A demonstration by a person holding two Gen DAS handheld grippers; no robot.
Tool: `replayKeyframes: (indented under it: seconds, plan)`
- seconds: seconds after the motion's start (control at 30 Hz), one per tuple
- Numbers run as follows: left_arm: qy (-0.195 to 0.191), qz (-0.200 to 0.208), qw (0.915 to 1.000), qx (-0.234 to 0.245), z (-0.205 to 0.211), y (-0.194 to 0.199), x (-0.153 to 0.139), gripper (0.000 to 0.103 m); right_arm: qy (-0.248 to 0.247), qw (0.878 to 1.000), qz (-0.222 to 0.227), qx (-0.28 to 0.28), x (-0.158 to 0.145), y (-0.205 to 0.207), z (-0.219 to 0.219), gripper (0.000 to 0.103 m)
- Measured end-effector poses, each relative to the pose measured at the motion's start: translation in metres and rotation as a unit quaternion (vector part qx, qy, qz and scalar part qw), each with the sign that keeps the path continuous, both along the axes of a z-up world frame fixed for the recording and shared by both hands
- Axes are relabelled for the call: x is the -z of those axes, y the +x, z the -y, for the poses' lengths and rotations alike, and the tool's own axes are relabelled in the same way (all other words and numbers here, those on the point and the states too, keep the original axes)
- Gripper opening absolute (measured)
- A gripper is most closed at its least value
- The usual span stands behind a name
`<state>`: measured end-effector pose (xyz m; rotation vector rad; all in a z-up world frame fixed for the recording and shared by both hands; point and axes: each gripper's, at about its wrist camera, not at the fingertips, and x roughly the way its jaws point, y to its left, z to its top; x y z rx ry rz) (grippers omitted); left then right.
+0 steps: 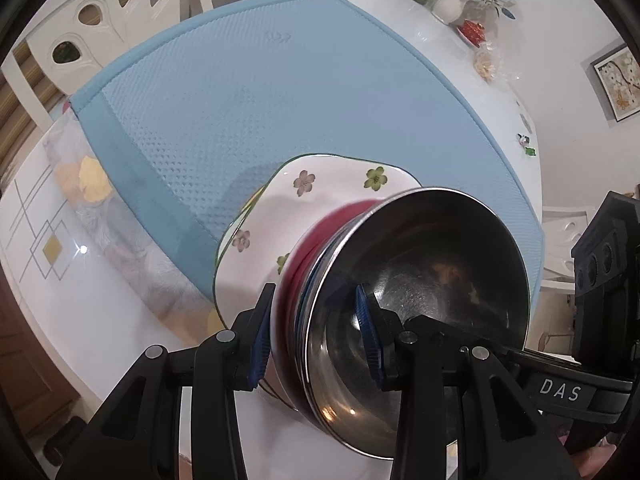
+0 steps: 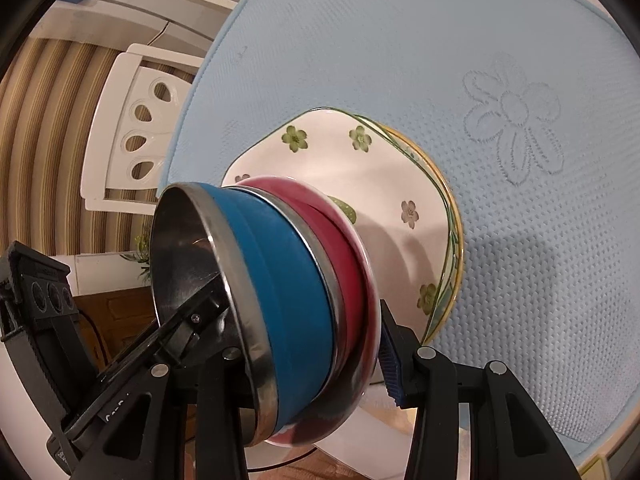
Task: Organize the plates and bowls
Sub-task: 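Carry the nested bowl stack with both grippers over the floral plate stack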
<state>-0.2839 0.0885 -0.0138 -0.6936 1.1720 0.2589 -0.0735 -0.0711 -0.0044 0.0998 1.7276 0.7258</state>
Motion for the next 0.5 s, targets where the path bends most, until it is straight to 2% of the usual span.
replayKeyframes:
  seconds: [0.5]
  plan:
    - [-0.002, 0.004, 0.9999, 0.014, -0.002, 0.009, 0.004, 0.037, -0.017, 0.999, 0.018, 0.025, 0.002, 0.011, -0.014, 0.044]
